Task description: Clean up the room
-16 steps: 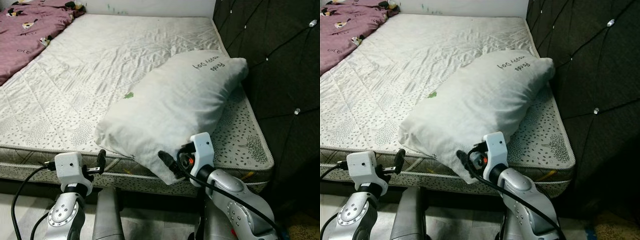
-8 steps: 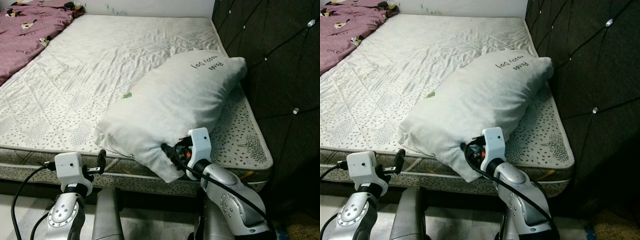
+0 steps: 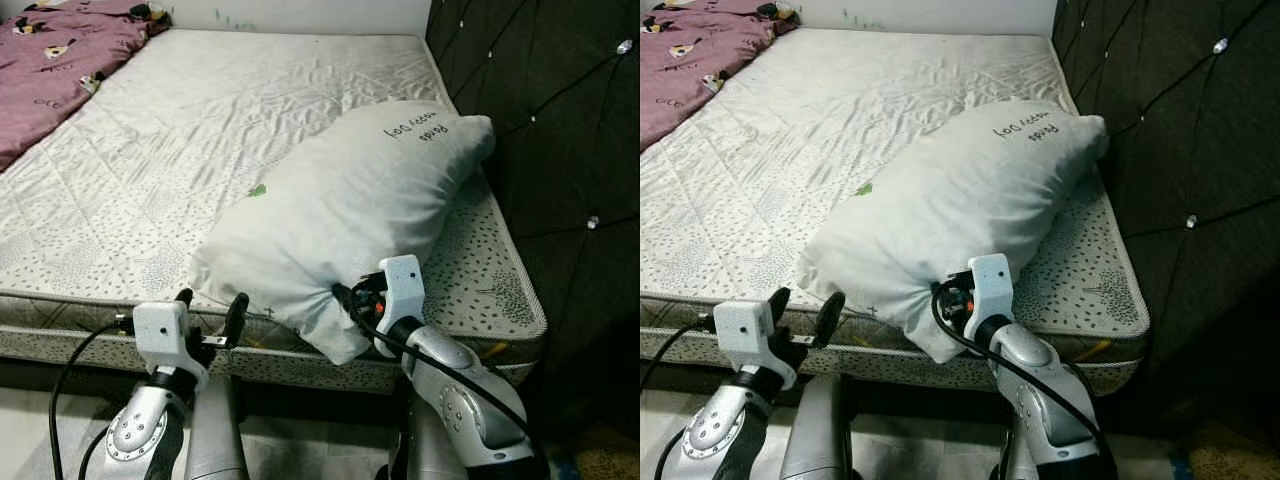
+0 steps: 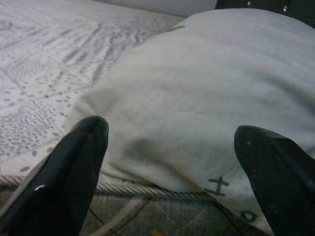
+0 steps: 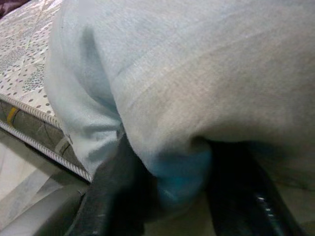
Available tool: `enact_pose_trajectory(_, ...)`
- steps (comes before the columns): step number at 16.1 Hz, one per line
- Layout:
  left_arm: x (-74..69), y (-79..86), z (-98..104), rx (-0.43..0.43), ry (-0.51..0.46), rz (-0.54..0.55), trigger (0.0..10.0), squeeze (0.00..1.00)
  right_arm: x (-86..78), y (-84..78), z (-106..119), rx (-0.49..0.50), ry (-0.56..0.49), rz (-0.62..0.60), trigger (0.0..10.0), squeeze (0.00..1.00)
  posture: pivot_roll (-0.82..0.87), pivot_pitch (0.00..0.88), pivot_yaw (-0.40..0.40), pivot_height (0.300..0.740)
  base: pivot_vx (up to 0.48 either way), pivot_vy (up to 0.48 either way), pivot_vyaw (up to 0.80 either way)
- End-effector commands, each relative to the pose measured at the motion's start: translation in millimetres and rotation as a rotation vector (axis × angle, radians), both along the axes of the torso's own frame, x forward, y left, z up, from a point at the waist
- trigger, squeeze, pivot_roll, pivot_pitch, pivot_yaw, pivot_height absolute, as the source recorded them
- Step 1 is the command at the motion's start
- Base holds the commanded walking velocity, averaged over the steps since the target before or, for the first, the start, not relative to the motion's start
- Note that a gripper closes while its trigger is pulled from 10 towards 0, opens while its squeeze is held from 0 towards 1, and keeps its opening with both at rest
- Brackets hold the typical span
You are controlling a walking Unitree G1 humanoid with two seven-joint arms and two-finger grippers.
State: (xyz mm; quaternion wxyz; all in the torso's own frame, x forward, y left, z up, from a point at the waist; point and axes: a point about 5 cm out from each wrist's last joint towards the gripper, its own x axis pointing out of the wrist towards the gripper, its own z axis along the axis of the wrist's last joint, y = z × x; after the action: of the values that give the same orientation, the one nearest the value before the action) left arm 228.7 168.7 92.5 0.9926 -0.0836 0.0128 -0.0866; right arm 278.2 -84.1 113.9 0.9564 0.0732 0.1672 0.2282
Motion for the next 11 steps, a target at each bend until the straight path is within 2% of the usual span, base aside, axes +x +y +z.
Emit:
enact_pose_trajectory(1,-1.8,-2.0,5.3,-0.024,-0.017,-0.031,10.0,0.00,5.7,-7.3,4.8,-0.008,-0.032,-0.030,0.0,0.00,0.09,0.023,0.004,0.500,0.000,0.000,0.00)
enact_pose_trajectory(4,-5.2,-12.1,9.5,-0.085,-0.021,-0.121,10.0,0.00,12.8,-15.7,2.9,-0.038,-0.051,-0.052,0.0,0.00,0.10,0.010,0.006,0.500,0.000,0.000,0.00)
enact_pose_trajectory(7,-6.7,-18.1,2.0,-0.116,0.033,-0.174,10.0,0.00,22.9,-17.8,7.6,-0.061,-0.097,-0.061,0.0,0.00,0.10,0.003,0.011,0.500,0.000,0.000,0.00)
enact_pose_trajectory(11,-5.6,-15.4,0.5,-0.114,0.044,-0.152,10.0,0.00,35.7,-17.9,12.9,-0.071,-0.136,-0.052,0.0,0.00,0.10,0.003,0.009,0.500,0.000,0.000,0.00)
